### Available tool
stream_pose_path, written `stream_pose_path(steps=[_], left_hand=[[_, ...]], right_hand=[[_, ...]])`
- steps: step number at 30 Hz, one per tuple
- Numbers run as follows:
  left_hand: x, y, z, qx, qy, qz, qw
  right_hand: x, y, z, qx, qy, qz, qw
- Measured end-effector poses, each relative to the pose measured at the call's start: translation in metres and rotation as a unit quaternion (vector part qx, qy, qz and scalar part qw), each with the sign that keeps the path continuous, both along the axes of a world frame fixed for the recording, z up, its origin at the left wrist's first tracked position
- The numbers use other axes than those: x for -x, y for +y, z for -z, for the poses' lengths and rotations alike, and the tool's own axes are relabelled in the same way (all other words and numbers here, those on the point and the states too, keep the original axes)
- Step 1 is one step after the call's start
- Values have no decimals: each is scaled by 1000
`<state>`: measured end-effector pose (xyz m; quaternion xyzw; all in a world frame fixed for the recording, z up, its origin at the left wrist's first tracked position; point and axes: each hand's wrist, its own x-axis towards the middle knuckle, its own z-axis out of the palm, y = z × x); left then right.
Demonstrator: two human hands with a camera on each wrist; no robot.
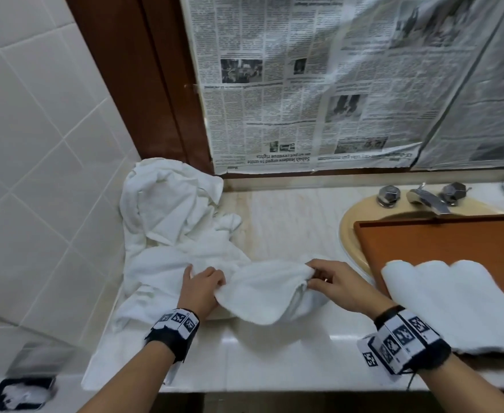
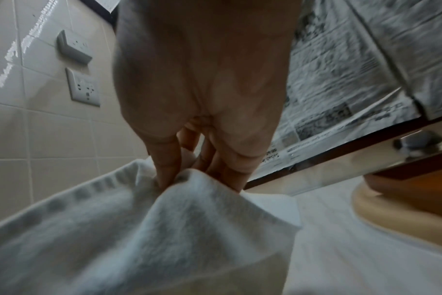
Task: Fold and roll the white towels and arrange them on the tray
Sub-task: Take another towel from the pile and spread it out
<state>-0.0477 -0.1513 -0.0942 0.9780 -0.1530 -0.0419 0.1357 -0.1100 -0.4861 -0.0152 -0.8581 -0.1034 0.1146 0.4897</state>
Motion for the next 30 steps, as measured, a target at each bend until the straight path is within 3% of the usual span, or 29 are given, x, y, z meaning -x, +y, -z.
stream_pose_path(steps=[8,12,23,27,30], left_hand=[[31,-53,8,-34,92,49,994],[62,-71,15,-75,82,65,992],[125,-90,25,10,111,69,991],[129,-69,17,72,45,24,996],[118,-49,11,16,-46,-24,999]], right_hand=[[45,-30,0,44,-49,80,995],[60,-34,5,52,-39,98,993],[75,-39,9,34,-48,113,992],[82,-40,22,43,-15,92,995],[90,-37,28,51,1,96,994]])
